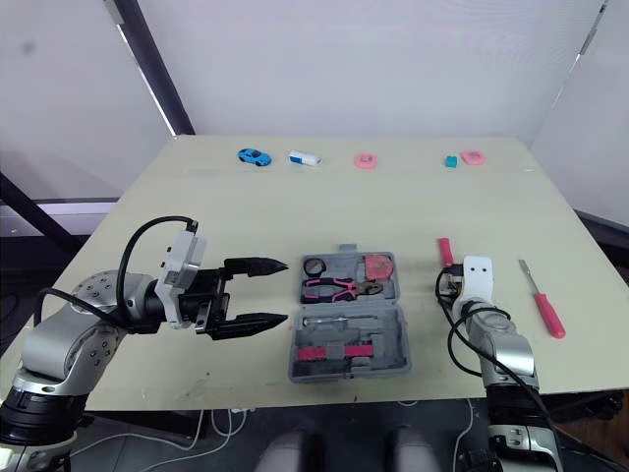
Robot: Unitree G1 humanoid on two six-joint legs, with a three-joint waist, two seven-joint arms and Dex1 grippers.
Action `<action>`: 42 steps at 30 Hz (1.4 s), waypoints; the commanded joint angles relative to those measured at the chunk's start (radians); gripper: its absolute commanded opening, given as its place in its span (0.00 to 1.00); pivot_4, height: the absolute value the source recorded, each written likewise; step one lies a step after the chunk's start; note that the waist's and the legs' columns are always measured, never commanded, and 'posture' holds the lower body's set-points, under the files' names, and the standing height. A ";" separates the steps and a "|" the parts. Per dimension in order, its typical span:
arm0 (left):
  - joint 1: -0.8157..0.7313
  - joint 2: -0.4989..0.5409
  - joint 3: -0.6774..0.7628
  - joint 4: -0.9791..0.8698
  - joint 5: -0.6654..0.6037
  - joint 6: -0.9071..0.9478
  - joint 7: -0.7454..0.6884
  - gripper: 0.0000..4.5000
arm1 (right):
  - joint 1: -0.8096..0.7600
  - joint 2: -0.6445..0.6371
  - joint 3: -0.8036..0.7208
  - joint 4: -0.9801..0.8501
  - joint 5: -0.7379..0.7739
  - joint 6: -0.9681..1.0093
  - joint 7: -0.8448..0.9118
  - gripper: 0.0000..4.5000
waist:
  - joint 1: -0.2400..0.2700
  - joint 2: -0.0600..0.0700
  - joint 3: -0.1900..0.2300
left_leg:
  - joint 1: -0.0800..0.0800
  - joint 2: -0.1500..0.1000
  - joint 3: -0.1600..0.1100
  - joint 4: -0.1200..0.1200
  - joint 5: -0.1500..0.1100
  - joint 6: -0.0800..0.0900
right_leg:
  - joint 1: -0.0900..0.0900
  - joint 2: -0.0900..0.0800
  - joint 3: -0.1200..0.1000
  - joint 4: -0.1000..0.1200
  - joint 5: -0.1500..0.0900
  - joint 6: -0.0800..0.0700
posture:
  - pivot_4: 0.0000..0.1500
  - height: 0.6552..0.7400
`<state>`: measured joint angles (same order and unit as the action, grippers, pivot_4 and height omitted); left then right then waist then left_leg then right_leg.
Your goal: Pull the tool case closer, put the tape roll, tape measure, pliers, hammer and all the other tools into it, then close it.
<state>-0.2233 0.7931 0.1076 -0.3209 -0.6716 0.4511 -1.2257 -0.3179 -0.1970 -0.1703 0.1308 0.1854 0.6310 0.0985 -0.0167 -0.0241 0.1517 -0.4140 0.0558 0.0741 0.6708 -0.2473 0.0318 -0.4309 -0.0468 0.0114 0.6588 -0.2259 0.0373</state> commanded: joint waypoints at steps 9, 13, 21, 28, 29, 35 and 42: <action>-0.010 -0.022 0.021 -0.004 -0.003 -0.051 -0.010 1.00 | 0.085 -0.206 0.012 -0.236 0.062 -0.020 0.256 0.00 | 0.001 0.003 0.002 | -0.001 0.000 0.000 0.000 0.000 0.000 | -0.001 0.000 0.001 -0.001 0.000 0.000 | 1.00 0.99; 0.011 -0.011 0.030 0.010 0.018 -0.082 -0.014 1.00 | 0.108 -0.371 0.036 -0.320 0.101 -0.003 0.442 0.00 | 0.001 0.003 0.002 | 0.000 0.000 0.000 -0.001 0.000 0.000 | -0.001 0.000 0.001 0.000 -0.001 0.002 | 1.00 0.99; 0.029 0.004 0.052 0.051 0.018 -0.116 -0.043 1.00 | 0.064 -0.589 0.125 -0.382 0.169 0.010 0.746 0.00 | 0.003 0.002 0.003 | 0.000 0.000 0.000 0.000 0.000 0.000 | -0.001 0.000 0.001 -0.001 -0.001 0.002 | 1.00 0.99; 0.074 0.053 0.065 0.069 0.035 -0.147 -0.108 1.00 | -0.039 -0.654 0.288 -0.454 0.164 0.024 0.899 0.00 | 0.003 0.001 0.004 | -0.001 0.000 0.000 0.000 0.000 0.000 | -0.001 0.000 0.000 -0.001 -0.001 0.002 | 1.00 0.99; 0.088 0.064 0.066 0.070 0.039 -0.154 -0.123 1.00 | -0.063 -0.653 0.320 -0.462 0.155 0.026 0.914 0.00 | 0.003 0.001 0.004 | -0.001 0.000 0.000 0.000 0.000 0.000 | -0.001 0.000 0.000 -0.001 -0.001 0.002 | 1.00 0.99; 0.138 0.112 0.058 0.090 0.088 -0.209 -0.187 1.00 | -0.168 -0.635 0.451 -0.485 0.120 0.061 0.956 0.00 | 0.006 -0.001 0.005 | -0.001 0.001 0.000 0.000 0.000 0.000 | -0.002 0.000 0.000 -0.001 -0.001 0.001 | 1.00 0.99; 0.186 0.136 0.119 0.174 0.097 -0.257 -0.220 1.00 | -0.313 -0.555 0.643 -0.489 0.024 0.130 0.950 0.00 | 0.001 -0.001 0.006 | -0.001 0.002 -0.001 0.000 0.000 0.000 | -0.003 -0.001 -0.001 -0.001 0.000 0.000 | 1.00 0.99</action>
<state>-0.0468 0.9119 0.1909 -0.1501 -0.5707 0.2166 -1.4290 -0.6085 -0.7547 0.4580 -0.3370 0.2344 0.7554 1.0484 -0.0157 -0.0254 0.1573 -0.4152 0.0575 0.0734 0.6704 -0.2474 0.0318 -0.4342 -0.0477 0.0100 0.6579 -0.2262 0.0369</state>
